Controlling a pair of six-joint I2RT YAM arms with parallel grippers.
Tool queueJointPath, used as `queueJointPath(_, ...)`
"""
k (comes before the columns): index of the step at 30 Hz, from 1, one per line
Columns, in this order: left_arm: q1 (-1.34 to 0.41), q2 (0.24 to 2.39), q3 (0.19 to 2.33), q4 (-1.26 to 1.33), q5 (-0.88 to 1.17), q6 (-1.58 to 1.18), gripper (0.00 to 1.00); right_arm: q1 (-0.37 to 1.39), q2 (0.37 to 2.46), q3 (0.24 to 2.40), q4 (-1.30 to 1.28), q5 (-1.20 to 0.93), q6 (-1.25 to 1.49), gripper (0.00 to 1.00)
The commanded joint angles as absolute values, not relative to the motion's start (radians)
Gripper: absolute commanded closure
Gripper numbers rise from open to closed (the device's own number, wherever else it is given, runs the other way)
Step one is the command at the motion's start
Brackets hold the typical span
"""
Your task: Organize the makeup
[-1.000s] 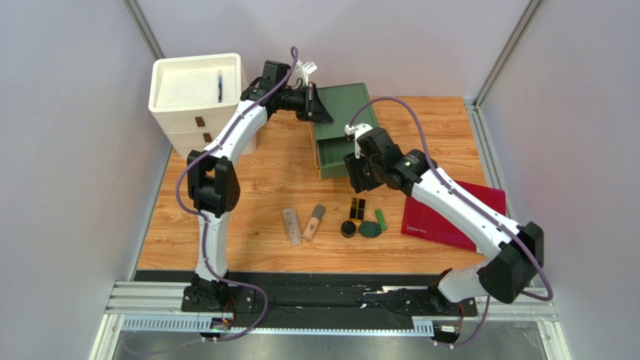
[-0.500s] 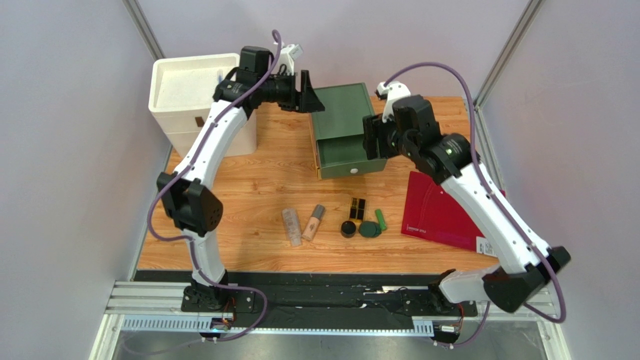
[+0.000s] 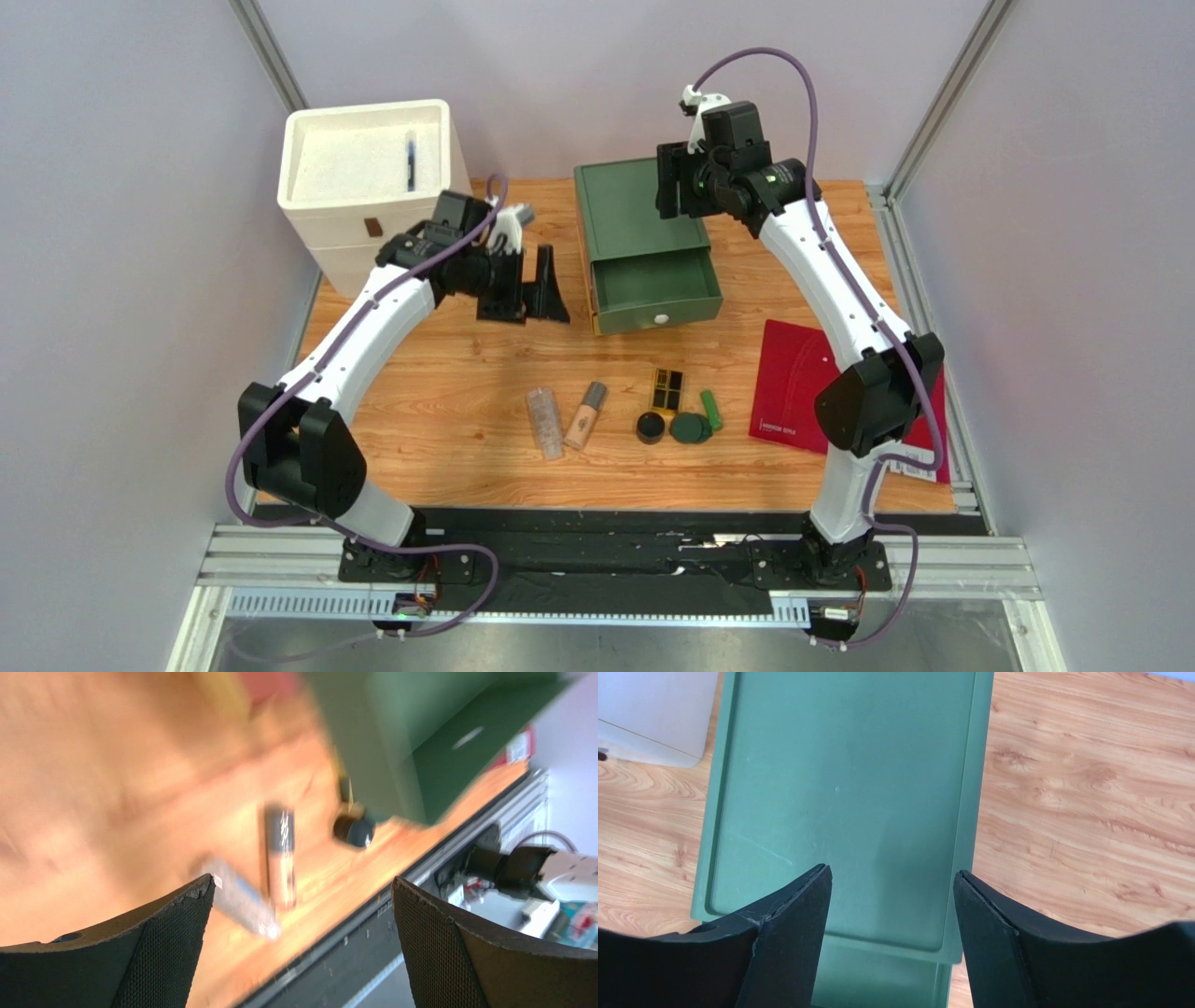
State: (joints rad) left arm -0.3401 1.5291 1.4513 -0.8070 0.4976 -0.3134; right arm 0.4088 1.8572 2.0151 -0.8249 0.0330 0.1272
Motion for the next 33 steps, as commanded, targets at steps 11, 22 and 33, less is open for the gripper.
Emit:
queueJointPath(11,-0.356,1.597,1.193,-0.946,0.449,-0.523,0.05,0.313,1.979,2.111,-0.690,-0.301,0.236,0.83)
queueJointPath(22,-0.407,1.776,1.192,-0.898,0.410,-0.523,0.10,0.314,2.011,2.063,-0.655,-0.373,0.253,1.00)
queueJointPath(33,-0.442,1.968,1.223,-0.831,0.442,-0.502,0.45,0.308,2.028,2.068,-0.661,-0.382,0.250,1.00)
